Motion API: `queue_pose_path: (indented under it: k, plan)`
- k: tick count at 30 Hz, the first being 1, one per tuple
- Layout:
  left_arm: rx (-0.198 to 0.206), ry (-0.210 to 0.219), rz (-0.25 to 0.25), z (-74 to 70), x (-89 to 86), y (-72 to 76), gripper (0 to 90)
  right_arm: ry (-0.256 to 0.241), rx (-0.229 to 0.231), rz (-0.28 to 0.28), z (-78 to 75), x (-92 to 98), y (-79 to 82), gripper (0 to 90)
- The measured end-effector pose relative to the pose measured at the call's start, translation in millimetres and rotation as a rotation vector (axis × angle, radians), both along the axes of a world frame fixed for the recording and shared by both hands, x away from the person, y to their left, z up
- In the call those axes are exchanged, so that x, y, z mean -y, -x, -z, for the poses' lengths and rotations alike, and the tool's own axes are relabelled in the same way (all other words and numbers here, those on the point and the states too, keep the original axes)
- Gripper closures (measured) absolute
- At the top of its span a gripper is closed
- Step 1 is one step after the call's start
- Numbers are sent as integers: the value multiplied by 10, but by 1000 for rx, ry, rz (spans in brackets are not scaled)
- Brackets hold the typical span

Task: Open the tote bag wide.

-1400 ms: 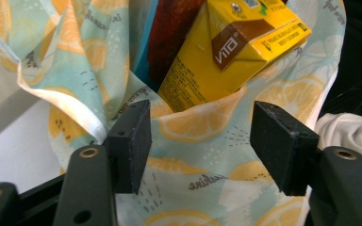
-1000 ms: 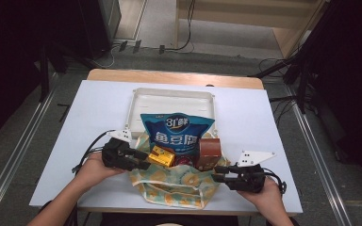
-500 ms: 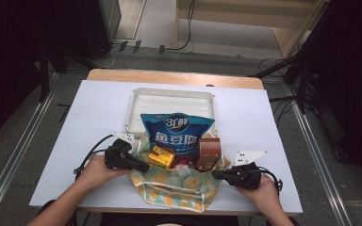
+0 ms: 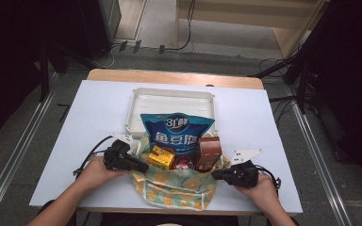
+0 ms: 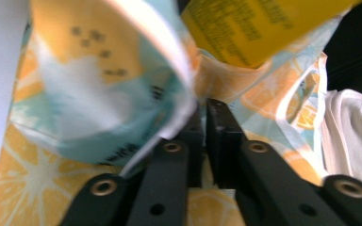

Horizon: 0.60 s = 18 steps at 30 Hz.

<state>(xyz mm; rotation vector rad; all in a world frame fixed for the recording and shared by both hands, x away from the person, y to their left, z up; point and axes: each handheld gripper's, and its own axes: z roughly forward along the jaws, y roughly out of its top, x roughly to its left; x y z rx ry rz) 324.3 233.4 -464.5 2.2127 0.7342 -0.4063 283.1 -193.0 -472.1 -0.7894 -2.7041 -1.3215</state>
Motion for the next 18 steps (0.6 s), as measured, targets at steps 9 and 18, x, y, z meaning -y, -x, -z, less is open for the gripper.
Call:
queue_pose_path:
  k: [9,18]
  plan:
    - [69,86,-12,-292,-62,151,764,-102,45,-27,-285,79,211,824]
    - [113,88,-5,-465,37,157,653,-156,136,-104,-517,-247,367,770]
